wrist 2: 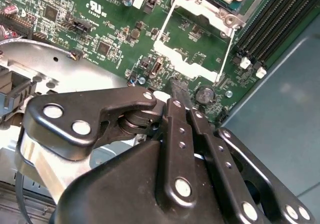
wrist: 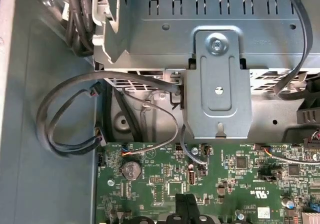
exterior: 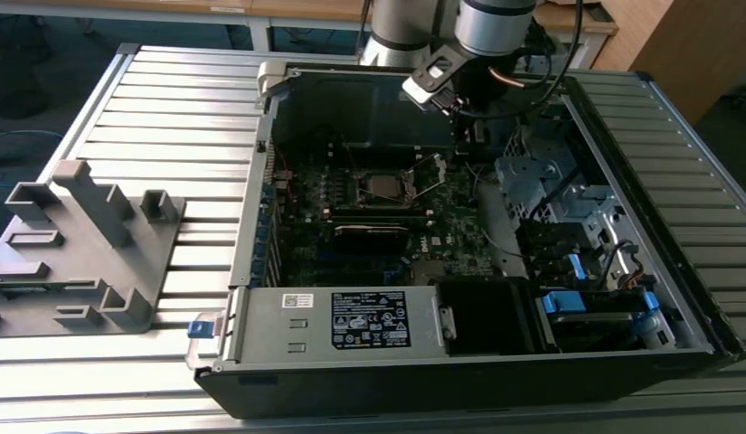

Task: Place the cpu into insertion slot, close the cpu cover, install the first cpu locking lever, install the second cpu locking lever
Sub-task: 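Close the cpu cover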

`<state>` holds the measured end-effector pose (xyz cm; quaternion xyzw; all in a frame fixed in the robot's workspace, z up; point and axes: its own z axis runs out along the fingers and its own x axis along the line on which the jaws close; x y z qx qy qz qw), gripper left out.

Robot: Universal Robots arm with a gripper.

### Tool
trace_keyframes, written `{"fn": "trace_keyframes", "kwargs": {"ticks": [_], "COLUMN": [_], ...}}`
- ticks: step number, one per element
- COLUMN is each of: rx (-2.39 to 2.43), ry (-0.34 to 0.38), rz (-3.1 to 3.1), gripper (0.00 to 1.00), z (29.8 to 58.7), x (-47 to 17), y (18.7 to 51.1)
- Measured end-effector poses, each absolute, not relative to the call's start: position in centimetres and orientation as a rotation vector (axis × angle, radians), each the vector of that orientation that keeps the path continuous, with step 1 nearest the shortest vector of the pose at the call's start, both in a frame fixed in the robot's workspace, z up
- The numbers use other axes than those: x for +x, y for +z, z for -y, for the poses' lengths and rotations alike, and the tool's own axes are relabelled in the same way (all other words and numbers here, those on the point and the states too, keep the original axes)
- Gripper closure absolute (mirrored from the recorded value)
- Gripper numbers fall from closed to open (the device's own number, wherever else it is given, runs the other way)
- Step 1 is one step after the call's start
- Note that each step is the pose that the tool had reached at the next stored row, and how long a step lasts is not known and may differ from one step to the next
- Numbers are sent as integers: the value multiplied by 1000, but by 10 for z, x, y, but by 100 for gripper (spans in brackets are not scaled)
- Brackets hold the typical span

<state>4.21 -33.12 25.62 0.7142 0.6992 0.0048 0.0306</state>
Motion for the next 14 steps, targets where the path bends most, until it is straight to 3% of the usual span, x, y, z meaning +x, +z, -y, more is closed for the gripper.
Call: {"fn": "trace_keyframes", "kwargs": {"ticks": [14], "rx": [2207], "ry": [-10], "rz": [-2162], "gripper": [90], "z": [331], "x": [49], "y": [242]}}
